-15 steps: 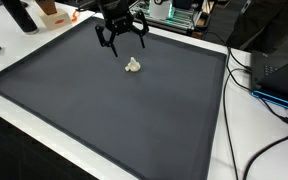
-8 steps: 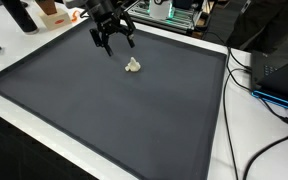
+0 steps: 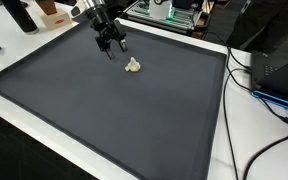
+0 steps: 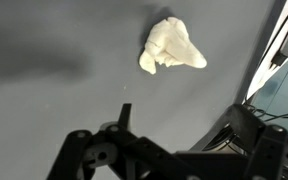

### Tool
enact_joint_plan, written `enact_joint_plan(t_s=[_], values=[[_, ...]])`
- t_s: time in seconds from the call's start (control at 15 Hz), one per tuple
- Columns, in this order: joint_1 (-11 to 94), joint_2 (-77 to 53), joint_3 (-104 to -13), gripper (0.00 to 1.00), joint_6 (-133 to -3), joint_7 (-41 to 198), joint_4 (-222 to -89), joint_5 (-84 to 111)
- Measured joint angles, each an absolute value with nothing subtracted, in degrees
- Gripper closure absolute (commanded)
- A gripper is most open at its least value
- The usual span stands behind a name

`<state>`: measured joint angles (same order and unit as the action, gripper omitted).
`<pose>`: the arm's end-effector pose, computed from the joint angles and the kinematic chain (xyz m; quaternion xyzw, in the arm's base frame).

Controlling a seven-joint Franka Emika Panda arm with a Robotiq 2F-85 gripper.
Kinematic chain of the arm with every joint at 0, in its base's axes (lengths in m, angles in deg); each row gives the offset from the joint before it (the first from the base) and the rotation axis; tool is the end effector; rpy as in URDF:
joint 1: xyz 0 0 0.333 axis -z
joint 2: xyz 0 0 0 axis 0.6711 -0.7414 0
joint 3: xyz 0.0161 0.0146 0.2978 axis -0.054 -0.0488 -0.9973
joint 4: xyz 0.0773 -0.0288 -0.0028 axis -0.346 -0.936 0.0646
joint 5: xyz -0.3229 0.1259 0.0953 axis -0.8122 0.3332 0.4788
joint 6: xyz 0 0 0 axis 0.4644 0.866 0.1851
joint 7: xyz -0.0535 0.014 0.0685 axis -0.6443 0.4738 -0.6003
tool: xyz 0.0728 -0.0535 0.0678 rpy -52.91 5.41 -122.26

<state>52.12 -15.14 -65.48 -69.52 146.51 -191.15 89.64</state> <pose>0.5072 -0.0479 0.2165 -0.9222 0.0398 -0.1512 0.3536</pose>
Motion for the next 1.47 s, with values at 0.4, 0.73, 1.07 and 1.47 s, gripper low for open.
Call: enact_joint_plan(t_s=[0.4,0.73,1.07,1.47], values=[[52.11,-18.53,-62.23,0.00,-60.61,145.99,-191.29,91.93],[52.10,-20.14,-60.63,0.00,-56.72,143.34,-191.26,91.97],[52.10,-20.97,-59.81,0.00,-54.17,140.73,-191.01,92.32],[52.10,-21.30,-59.04,0.00,-50.57,136.49,-190.40,93.12]])
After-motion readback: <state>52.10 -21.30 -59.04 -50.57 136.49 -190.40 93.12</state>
